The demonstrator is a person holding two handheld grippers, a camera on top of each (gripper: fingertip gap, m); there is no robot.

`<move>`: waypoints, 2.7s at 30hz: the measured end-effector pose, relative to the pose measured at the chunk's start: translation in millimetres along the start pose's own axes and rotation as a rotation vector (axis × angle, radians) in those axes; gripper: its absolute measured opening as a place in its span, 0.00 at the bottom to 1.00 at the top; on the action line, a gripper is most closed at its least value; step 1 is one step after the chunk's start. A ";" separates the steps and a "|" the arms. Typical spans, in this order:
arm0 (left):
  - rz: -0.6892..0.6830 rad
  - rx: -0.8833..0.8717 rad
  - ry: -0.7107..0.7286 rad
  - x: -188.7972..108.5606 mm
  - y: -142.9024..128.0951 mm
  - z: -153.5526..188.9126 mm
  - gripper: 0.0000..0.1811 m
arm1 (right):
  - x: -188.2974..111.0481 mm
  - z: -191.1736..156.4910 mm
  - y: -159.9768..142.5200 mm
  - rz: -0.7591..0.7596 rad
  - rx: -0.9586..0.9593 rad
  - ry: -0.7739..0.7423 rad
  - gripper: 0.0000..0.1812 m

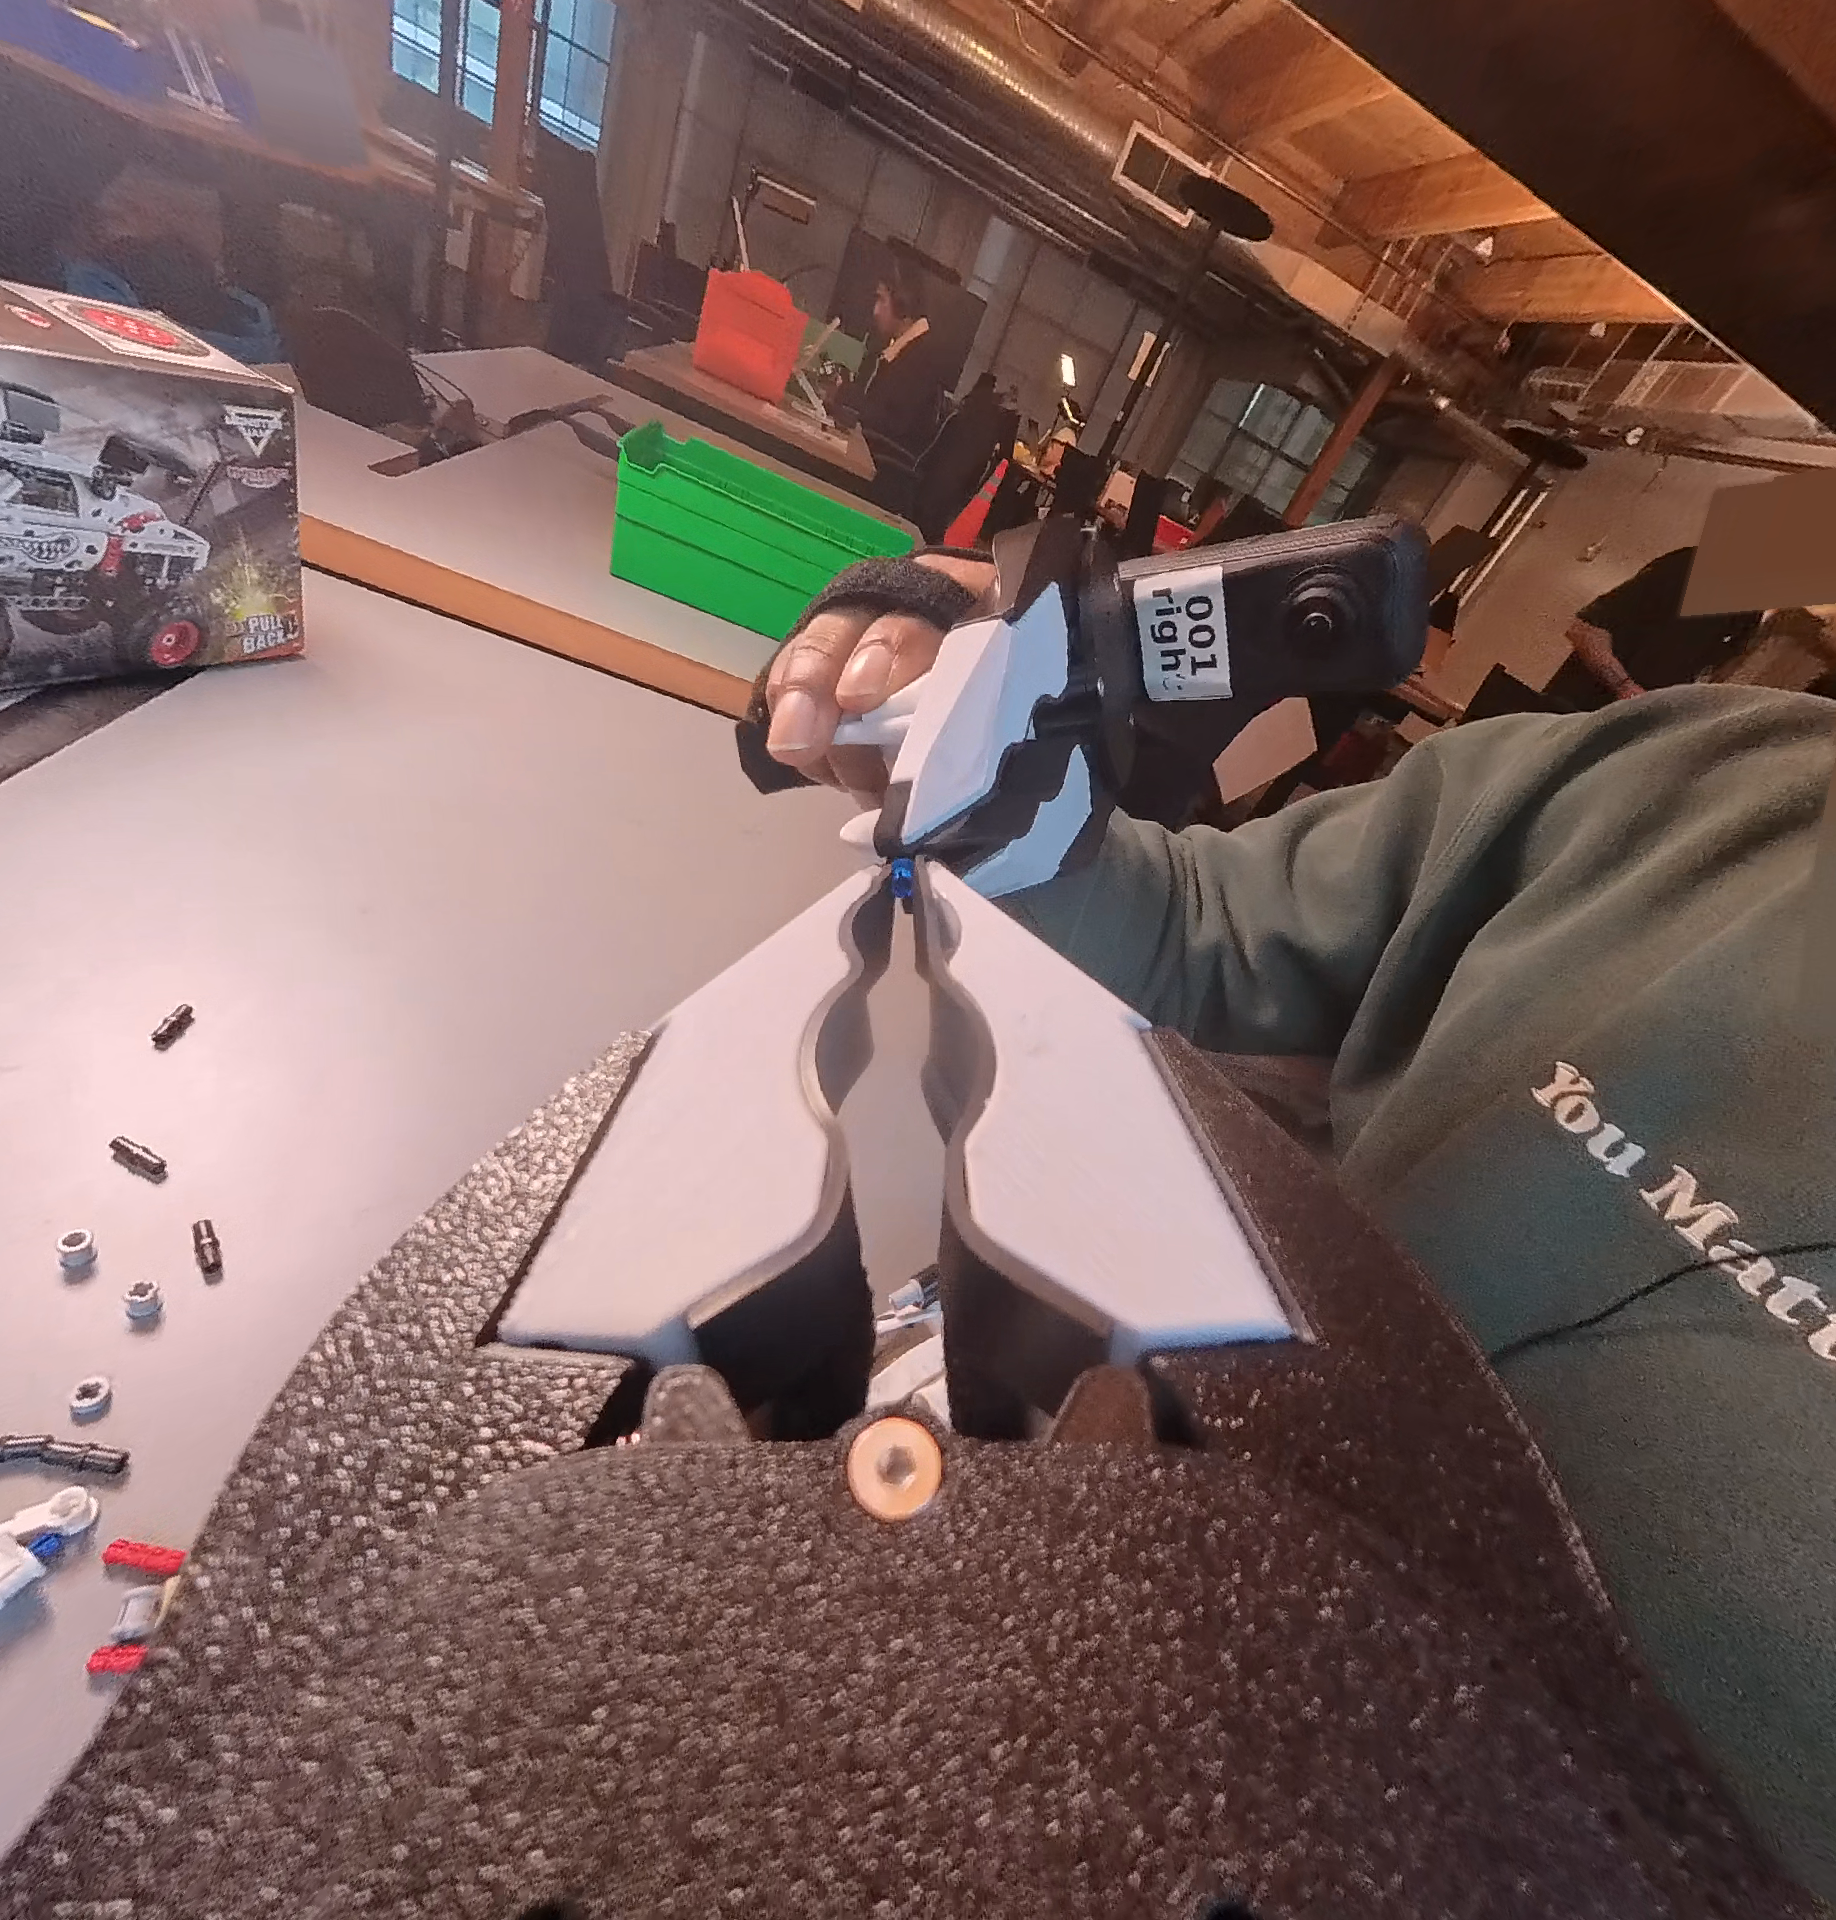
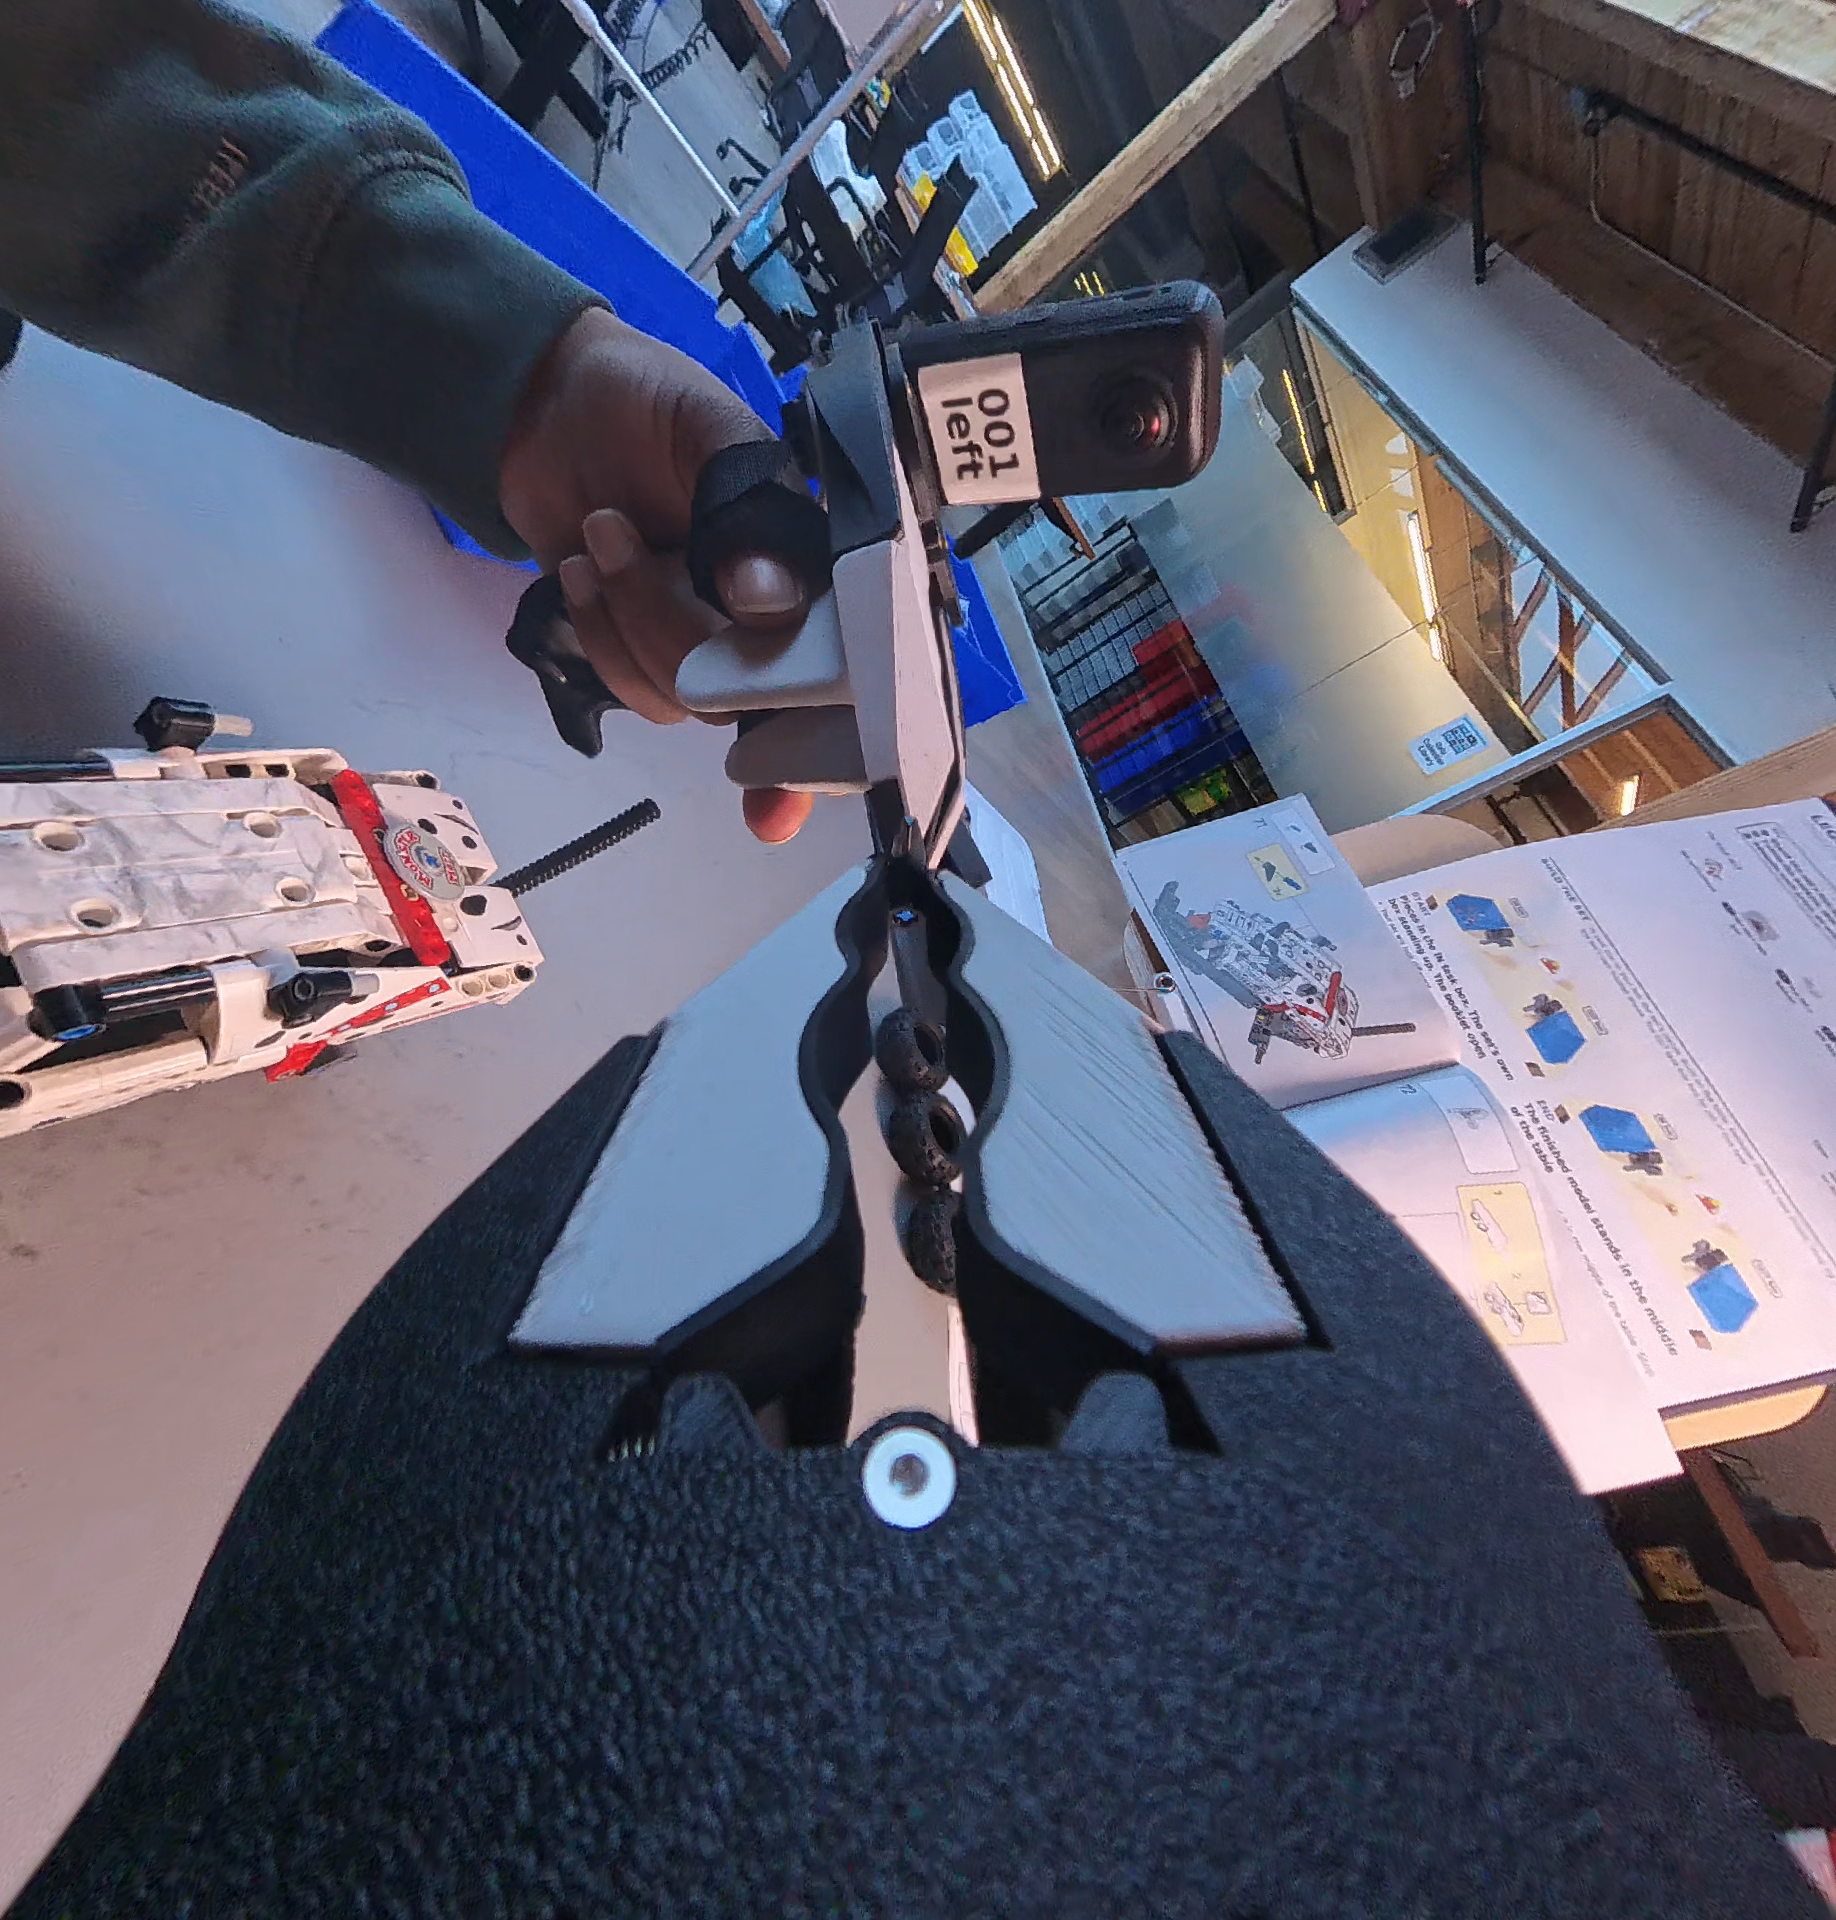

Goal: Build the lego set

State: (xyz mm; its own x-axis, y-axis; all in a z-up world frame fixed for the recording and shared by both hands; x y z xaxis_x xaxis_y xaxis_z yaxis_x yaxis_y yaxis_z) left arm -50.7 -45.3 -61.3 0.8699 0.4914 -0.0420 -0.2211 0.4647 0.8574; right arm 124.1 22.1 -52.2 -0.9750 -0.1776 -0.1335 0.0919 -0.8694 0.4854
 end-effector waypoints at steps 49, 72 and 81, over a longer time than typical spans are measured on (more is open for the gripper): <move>-0.003 0.010 0.289 -22.7 -4.5 -41.5 0.12 | 24.7 -9.8 -35.3 -0.102 0.091 -0.051 0.10; -0.117 -0.018 0.713 -53.1 -47.8 -127.9 0.22 | 23.7 -77.9 -143.6 -0.423 0.601 0.649 0.02; -0.018 -0.248 0.156 -15.4 -25.4 -77.3 0.19 | 33.5 -23.5 -79.2 -0.225 0.336 0.135 0.02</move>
State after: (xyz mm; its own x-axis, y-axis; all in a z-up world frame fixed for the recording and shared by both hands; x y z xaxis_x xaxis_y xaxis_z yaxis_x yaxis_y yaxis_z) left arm -92.5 -7.8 -122.0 0.8003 0.5803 -0.1508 -0.3241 0.6303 0.7054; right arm 88.9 74.1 -115.4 -0.9259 -0.0785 -0.3696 -0.2132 -0.6991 0.6825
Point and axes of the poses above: each gripper's, where its closed fingertips meet, x out along the fingers, y out of its top, z = x × y across the jaws, the point moved 10 cm from there along -x, back along the fingers, and after that the axes turned 8 degrees about -x, right-handed, at the moved point
